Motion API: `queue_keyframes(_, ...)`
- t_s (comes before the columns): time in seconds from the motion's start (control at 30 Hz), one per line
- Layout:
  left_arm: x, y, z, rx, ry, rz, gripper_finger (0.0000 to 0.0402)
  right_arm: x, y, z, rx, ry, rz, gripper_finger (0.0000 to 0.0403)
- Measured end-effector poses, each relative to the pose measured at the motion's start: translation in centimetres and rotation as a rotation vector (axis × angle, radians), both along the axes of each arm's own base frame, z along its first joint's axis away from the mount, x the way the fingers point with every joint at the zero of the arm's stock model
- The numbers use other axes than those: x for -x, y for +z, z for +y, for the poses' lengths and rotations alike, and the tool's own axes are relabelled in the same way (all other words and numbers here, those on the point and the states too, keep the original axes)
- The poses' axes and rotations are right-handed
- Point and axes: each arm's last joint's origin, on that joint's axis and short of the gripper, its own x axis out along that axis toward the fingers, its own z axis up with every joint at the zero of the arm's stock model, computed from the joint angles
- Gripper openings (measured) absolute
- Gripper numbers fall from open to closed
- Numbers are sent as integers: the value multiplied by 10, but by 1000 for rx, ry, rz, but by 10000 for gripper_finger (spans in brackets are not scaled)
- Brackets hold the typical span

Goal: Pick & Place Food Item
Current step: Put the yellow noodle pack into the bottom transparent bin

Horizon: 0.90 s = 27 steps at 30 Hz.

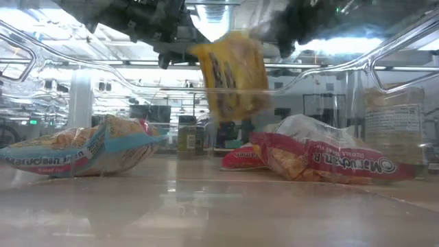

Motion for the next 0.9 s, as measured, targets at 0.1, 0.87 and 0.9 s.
queue_keyframes(0.1,0,0,0,0,0,0,136,-4,10,11,13,42,13,0)
queue_keyframes(0.87,0,0,0,0,0,0,136,14,45,108,139,459,-4,0)
queue_keyframes(0.9,0,0,0,0,0,0,136,14,45,110,137,470,-4,0)
